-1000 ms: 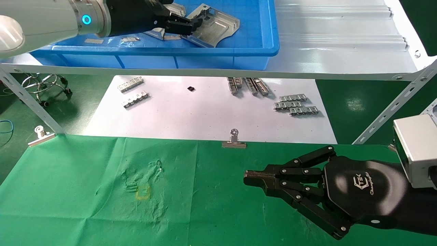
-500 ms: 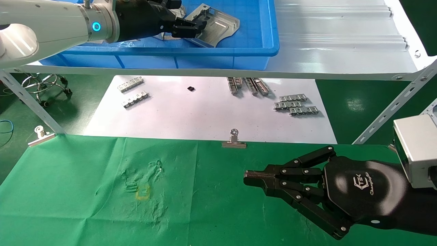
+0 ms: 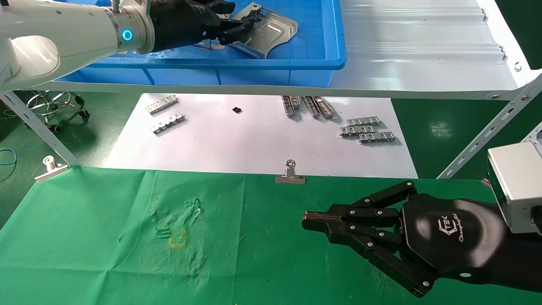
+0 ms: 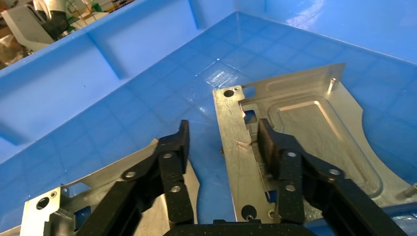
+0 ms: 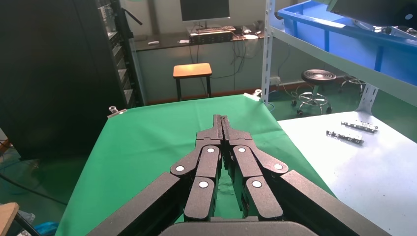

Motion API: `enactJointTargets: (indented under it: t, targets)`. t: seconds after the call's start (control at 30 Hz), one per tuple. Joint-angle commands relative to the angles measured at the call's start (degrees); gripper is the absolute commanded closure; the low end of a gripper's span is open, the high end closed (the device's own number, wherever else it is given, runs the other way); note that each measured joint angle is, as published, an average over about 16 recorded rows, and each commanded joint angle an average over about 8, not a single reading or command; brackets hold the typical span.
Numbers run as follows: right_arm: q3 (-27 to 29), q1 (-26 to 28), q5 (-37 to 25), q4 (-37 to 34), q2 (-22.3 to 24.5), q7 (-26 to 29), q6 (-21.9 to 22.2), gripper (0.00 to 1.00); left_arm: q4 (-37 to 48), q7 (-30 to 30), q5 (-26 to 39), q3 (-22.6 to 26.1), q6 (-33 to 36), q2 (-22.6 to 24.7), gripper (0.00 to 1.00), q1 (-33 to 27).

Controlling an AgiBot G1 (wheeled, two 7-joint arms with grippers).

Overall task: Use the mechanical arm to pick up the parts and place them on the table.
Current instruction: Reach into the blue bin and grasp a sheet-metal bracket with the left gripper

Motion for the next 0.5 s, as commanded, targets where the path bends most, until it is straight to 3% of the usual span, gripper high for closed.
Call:
enactJointTargets:
  t: [0.03,0.5]
  targets:
    - [0.0,0.0,0.0,0.0,0.0,0.0,0.0,1.0,-0.2,-0.2,-0.2,0.4,-0.3,0.0,1.0,0.1]
    - [0.0,0.0,0.0,0.0,0.0,0.0,0.0,1.0,-0.5,-1.3,-3.2,2.3,-2.5,-0.2,1.0,-0.4]
